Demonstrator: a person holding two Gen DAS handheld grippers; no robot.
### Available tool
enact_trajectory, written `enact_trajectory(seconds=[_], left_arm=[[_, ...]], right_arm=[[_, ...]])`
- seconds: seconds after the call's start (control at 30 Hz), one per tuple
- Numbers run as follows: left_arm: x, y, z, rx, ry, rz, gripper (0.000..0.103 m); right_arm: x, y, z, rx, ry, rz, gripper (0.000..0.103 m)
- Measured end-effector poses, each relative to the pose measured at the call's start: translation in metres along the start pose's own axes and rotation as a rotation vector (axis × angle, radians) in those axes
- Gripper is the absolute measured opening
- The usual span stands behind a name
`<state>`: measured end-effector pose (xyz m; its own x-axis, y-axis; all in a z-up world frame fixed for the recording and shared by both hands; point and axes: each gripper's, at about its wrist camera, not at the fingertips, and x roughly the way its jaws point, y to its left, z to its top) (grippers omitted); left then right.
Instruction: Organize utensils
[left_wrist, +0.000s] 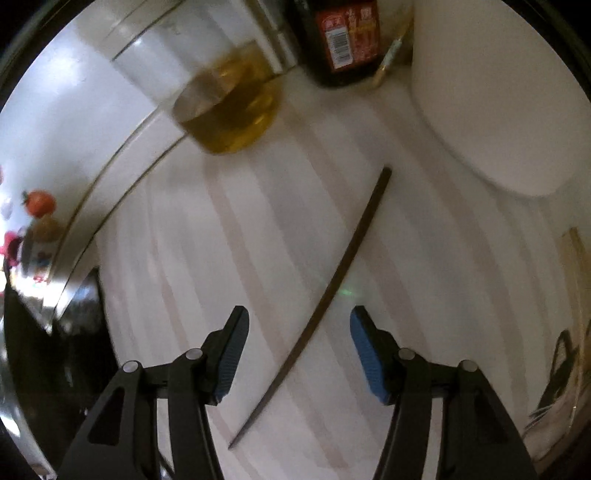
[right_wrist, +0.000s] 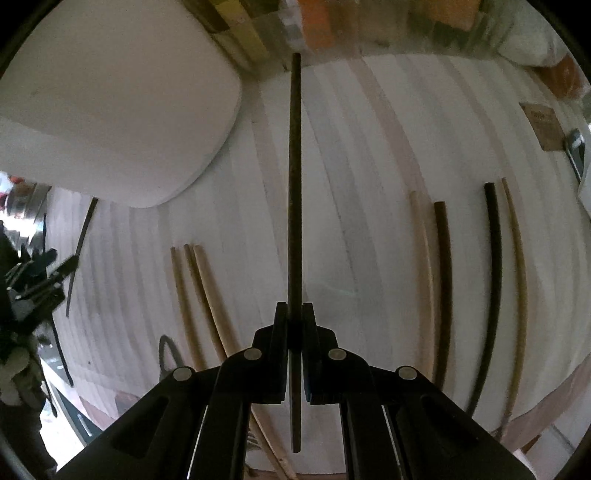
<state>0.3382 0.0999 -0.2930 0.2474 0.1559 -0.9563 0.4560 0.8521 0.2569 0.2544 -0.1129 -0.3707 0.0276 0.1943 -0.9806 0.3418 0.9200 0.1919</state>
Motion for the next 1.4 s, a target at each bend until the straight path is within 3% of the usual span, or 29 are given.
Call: enact_trajectory(seconds=[0.13, 0.2, 0.3, 0.43, 0.63, 0.8, 1.0, 1.1, 1.3, 1.4], left_arm=[[0.003, 0.007, 0.005, -0.005, -0.001, -0.071, 0.046], [0.003, 0.011, 0.006, -0.030, 0.010, -0.172, 0.011], [0.004, 0.017, 0.007, -0.113, 0.037, -0.225, 0.004], [0.007, 0.030, -0.002, -0.256, 0.066, -0.289, 0.004], [0.004, 0.032, -0.035, -0.422, 0.077, -0.301, 0.004], [-0.004, 0.017, -0.071, -0.525, 0.097, -0.292, 0.004], [-0.018, -0.016, -0.099, -0.493, 0.120, -0.258, 0.004], [-0.019, -0.029, -0.108, -0.495, 0.153, -0.279, 0.004], [-0.016, -0.060, -0.095, -0.447, 0.141, -0.262, 0.023], [-0.011, -0.078, -0.083, -0.412, 0.133, -0.226, 0.027]], right_arm=[[0.000, -0.004, -0.005, 0.035, -0.009, 0.027, 0.006], [0.002, -0.014, -0.009, 0.062, -0.005, 0.048, 0.006], [0.001, -0.021, -0.011, 0.093, 0.002, 0.067, 0.006], [0.006, -0.021, -0.020, 0.094, 0.002, 0.055, 0.006], [-0.002, -0.042, -0.012, 0.082, 0.007, 0.048, 0.006], [-0.003, -0.038, -0.015, 0.032, 0.026, -0.005, 0.006], [-0.008, -0.044, -0.023, -0.065, 0.090, -0.074, 0.006], [-0.010, -0.047, -0.027, -0.099, 0.117, -0.098, 0.006], [-0.011, -0.043, -0.022, -0.157, 0.177, -0.110, 0.007], [-0.013, -0.036, -0.014, -0.183, 0.179, -0.130, 0.007]])
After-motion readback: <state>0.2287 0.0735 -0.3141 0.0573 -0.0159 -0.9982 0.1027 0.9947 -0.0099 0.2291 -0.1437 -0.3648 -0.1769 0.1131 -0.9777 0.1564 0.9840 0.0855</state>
